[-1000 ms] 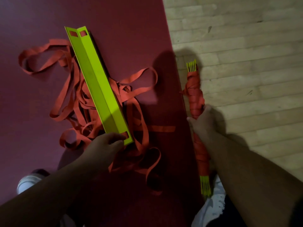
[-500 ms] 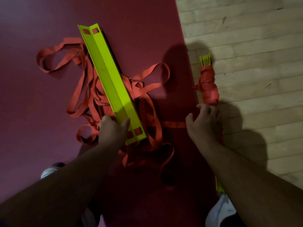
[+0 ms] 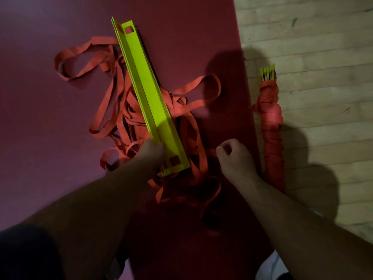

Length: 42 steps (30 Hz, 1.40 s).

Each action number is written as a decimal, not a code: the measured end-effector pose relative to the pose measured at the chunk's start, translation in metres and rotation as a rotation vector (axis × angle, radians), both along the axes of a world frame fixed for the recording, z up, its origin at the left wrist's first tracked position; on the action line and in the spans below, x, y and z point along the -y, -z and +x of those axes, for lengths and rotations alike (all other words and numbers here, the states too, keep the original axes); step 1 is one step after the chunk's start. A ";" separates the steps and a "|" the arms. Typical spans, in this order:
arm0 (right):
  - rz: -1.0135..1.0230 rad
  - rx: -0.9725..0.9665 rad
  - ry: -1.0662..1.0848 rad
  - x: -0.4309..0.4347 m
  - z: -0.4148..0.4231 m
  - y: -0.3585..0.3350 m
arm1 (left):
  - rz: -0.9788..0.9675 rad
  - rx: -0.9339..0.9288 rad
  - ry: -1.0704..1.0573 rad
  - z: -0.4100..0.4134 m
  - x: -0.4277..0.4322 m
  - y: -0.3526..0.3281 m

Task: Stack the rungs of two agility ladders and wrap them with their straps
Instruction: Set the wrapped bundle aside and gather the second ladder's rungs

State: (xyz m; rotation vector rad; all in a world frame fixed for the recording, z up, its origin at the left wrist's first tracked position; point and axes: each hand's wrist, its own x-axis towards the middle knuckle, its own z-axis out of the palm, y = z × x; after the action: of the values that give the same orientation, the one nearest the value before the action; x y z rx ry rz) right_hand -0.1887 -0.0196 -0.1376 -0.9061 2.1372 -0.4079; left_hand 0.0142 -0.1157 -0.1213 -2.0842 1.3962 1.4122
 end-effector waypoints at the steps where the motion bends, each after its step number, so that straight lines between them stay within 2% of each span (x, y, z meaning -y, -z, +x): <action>1: 0.016 0.034 -0.004 0.003 0.001 0.002 | -0.012 -0.026 -0.007 0.001 0.002 0.002; 3: 0.047 0.093 0.005 0.007 0.004 0.004 | -0.041 -0.150 -0.292 0.008 0.000 0.006; 6: 0.085 0.232 0.041 0.012 0.011 0.005 | 0.006 -0.287 -0.577 0.015 -0.005 0.007; 8: 0.136 0.430 0.100 0.018 0.022 0.002 | 0.035 -0.389 -0.727 0.024 -0.009 0.004; 11: 0.287 0.786 0.171 0.020 0.043 -0.006 | 0.099 -0.427 -0.905 0.029 -0.014 0.002; 14: 0.320 0.821 0.105 0.018 0.062 -0.011 | 0.153 -0.421 -0.931 0.031 -0.017 0.001; 17: 0.302 0.838 0.134 0.012 0.072 -0.013 | 0.215 -0.413 -0.920 0.038 -0.015 -0.002; 20: 0.264 0.866 0.156 0.007 0.079 -0.014 | 0.171 -0.353 -0.841 0.043 -0.014 0.002; 23: 0.223 0.872 0.140 0.003 0.087 -0.016 | 0.209 -0.450 -0.832 0.046 -0.018 0.002; 26: 0.203 0.875 0.101 0.000 0.086 -0.021 | 0.305 -0.540 -0.648 0.048 -0.019 -0.010; 31: 0.179 0.726 0.196 -0.005 0.057 -0.034 | 0.164 -0.410 -0.662 0.050 -0.017 -0.026; 36: 0.166 0.683 0.208 -0.004 0.029 -0.064 | 0.179 -0.537 -0.650 0.055 -0.017 -0.066; 40: 0.131 0.556 0.180 -0.003 0.029 -0.092 | 0.215 -0.633 -0.651 0.046 -0.025 -0.112; 42: 0.160 0.577 0.165 -0.008 0.034 -0.110 | 0.240 -0.662 -0.680 0.045 -0.030 -0.143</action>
State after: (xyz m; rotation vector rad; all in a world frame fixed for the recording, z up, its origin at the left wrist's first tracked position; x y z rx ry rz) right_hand -0.1542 -0.0112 -0.0277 -0.4477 1.6828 -0.5020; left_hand 0.0597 -0.0852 0.0213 -2.1052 0.5953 2.5617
